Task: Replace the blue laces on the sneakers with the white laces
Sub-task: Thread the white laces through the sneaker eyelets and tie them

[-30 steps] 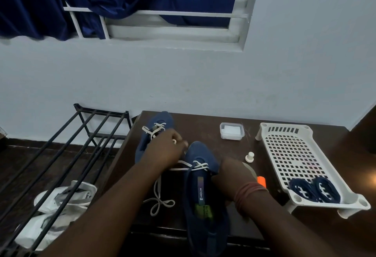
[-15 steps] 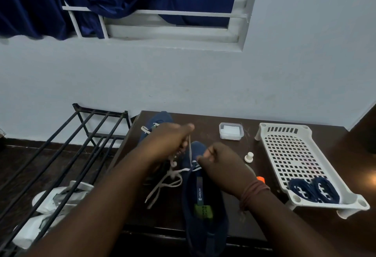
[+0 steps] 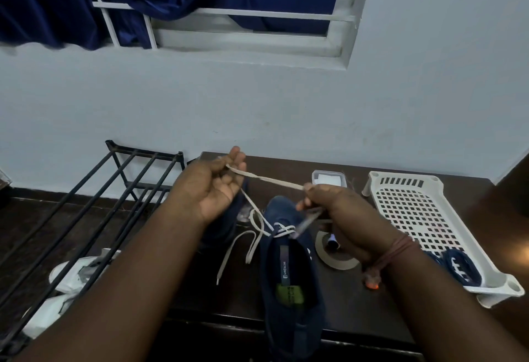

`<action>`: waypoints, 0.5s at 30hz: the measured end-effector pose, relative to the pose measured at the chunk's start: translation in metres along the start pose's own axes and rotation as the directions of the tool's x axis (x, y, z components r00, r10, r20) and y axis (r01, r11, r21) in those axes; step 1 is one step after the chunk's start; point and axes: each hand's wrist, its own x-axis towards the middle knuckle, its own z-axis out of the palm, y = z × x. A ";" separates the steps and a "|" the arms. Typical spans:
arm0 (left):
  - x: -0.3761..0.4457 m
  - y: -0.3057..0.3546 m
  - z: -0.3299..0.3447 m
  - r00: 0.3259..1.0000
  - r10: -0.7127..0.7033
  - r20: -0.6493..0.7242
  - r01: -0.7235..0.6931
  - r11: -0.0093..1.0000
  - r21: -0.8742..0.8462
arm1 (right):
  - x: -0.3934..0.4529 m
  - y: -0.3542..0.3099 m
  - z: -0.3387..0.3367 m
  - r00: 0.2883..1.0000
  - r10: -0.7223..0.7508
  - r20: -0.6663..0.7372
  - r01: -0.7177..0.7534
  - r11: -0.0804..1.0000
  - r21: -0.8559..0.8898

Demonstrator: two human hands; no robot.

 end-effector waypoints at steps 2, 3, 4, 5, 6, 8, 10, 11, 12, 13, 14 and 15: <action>0.003 0.002 -0.004 0.998 0.003 -0.066 -0.010 0.995 -0.097 | 0.001 0.004 -0.014 0.996 0.078 -0.038 -0.079 0.997 -0.017; 0.002 0.001 -0.003 0.997 0.009 -0.080 -0.018 0.993 -0.114 | 0.001 0.006 -0.019 0.992 0.117 -0.040 -0.119 0.992 -0.048; 0.001 -0.001 -0.002 0.996 0.014 -0.087 -0.023 0.993 -0.113 | 0.001 0.008 -0.023 0.987 0.155 -0.040 -0.159 0.980 -0.119; 0.000 -0.003 0.000 0.995 0.022 -0.093 -0.031 0.994 -0.103 | 0.001 0.010 -0.026 0.982 0.185 -0.034 -0.188 0.953 -0.239; 0.000 -0.005 0.001 0.994 0.039 -0.105 -0.048 0.996 -0.081 | 0.001 0.012 -0.028 0.976 0.216 -0.022 -0.207 0.899 -0.386; 0.003 -0.006 0.002 0.986 0.099 -0.135 -0.098 0.995 0.011 | 0.002 0.015 -0.027 0.966 0.258 -0.009 -0.216 0.790 -0.573; 0.005 -0.009 0.001 0.979 0.141 -0.144 -0.120 0.982 0.146 | 0.005 0.020 -0.023 0.967 0.250 -0.053 -0.237 0.800 -0.552; 0.005 -0.013 0.001 0.981 0.137 -0.137 -0.103 0.968 0.229 | 0.006 0.023 -0.020 0.968 0.240 -0.077 -0.247 0.837 -0.488; 0.004 -0.019 0.002 0.985 0.115 -0.128 -0.066 0.940 0.334 | 0.006 0.023 -0.016 0.970 0.227 -0.092 -0.244 0.874 -0.421; 0.004 -0.026 0.002 0.989 0.086 -0.122 -0.023 0.894 0.448 | 0.008 0.024 -0.013 0.973 0.207 -0.102 -0.230 0.897 -0.378; 0.002 -0.034 0.004 0.992 0.054 -0.117 0.020 0.831 0.556 | 0.008 0.024 -0.009 0.977 0.186 -0.108 -0.213 0.901 -0.378; 0.001 -0.041 0.003 0.992 0.033 -0.120 0.052 0.761 0.647 | 0.009 0.025 -0.006 0.981 0.164 -0.108 -0.194 0.886 -0.421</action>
